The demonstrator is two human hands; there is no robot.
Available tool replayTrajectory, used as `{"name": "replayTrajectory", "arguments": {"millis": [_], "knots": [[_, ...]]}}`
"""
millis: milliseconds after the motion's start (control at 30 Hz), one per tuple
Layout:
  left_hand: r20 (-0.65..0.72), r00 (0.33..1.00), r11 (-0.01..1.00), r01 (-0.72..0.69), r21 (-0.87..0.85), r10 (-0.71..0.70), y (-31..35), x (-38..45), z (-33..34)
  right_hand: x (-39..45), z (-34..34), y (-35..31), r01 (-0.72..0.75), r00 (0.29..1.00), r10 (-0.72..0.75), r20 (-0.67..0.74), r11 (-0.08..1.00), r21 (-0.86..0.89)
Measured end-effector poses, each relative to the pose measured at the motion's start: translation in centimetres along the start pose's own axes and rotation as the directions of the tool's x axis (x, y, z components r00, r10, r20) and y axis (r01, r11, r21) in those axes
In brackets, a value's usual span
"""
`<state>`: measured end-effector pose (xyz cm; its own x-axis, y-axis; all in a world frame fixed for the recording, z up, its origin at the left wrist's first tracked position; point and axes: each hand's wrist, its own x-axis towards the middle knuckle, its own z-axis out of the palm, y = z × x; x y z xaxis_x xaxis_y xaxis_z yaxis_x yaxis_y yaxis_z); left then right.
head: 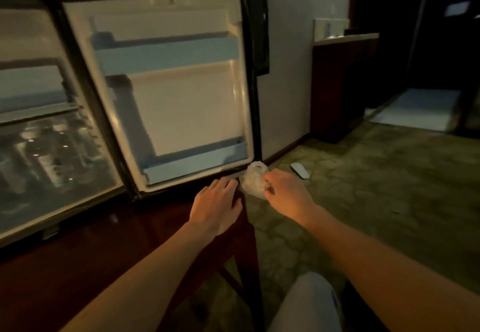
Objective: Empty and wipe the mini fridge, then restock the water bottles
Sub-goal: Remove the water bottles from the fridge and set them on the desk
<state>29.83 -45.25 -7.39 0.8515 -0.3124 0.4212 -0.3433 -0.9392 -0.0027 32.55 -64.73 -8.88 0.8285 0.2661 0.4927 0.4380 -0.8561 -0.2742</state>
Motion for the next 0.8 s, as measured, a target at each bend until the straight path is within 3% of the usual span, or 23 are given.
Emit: {"name": "replayTrajectory", "arguments": {"millis": [167,367,800], "knots": [[0.109,0.991,0.996,-0.069,-0.055,0.075,5.0,2.7,5.7,-4.3,0.8,7.5,-0.146,0.989,0.146,0.024,0.989,0.016],[0.236,0.951,0.976,-0.175,-0.127,0.201,12.1,5.0,13.5,-10.3,1.9,16.5,-0.364,0.927,0.367,0.07,0.93,-0.05],[0.418,0.791,0.893,-0.363,-0.267,0.447,26.3,8.1,28.8,-22.0,5.3,32.7,-0.687,0.696,0.704,0.139,0.71,-0.153]]}}
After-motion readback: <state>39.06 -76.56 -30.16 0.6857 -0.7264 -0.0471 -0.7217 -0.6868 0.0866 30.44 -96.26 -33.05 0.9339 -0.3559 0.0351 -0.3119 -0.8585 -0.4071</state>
